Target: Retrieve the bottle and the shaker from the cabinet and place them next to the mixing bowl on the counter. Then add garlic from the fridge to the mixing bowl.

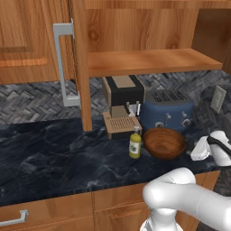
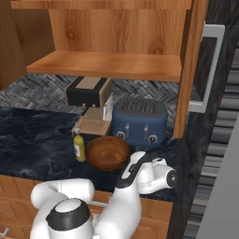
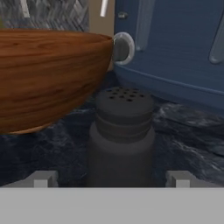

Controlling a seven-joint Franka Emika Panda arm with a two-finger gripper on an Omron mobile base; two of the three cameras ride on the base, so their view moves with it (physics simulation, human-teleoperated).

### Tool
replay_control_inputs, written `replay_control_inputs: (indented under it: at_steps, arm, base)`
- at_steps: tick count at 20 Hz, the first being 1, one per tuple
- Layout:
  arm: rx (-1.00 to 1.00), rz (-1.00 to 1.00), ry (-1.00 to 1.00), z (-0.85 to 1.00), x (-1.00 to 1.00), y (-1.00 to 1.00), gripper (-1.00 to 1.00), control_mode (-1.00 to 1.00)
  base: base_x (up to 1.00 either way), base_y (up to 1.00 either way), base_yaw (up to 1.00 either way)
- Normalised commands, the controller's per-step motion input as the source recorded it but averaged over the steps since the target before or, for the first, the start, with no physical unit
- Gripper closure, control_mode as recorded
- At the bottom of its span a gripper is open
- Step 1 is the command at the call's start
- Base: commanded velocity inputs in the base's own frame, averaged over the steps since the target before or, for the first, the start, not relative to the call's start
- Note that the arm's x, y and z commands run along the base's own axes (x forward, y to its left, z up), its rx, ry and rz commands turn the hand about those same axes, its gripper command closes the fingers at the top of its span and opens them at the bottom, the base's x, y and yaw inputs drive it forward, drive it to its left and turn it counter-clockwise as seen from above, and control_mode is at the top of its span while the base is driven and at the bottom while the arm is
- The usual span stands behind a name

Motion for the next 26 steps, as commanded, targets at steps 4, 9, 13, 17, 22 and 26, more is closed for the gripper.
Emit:
replay_control_inputs:
  at_steps: [4, 9, 13, 17, 22, 26]
  arm:
    - [0.0, 0.0, 0.01, 0.61, -0.02, 0.01, -1.0, -1.0]
    - [0.0, 0.0, 0.0, 0.86, 0.0, 0.07, -1.0, -1.0]
    - [0.0, 0.0, 0.0, 0.81, 0.0, 0.31, -1.0, -1.0]
    - [0.0, -0.04, 0.0, 0.54, 0.0, 0.61, -1.0, -1.0]
    - [0.0, -0.23, 0.0, 0.22, -0.02, 0.87, -1.0, -1.0]
    - [0.0, -0.34, 0.0, 0.58, -0.05, 0.69, -1.0, -1.0]
  base:
    - [0.0, 0.0, 0.0]
    - [0.0, 0.0, 0.0]
    - [0.0, 0.0, 0.0]
    - [0.0, 0.0, 0.0]
    - [0.0, 0.0, 0.0]
    - [0.0, 0.0, 0.0]
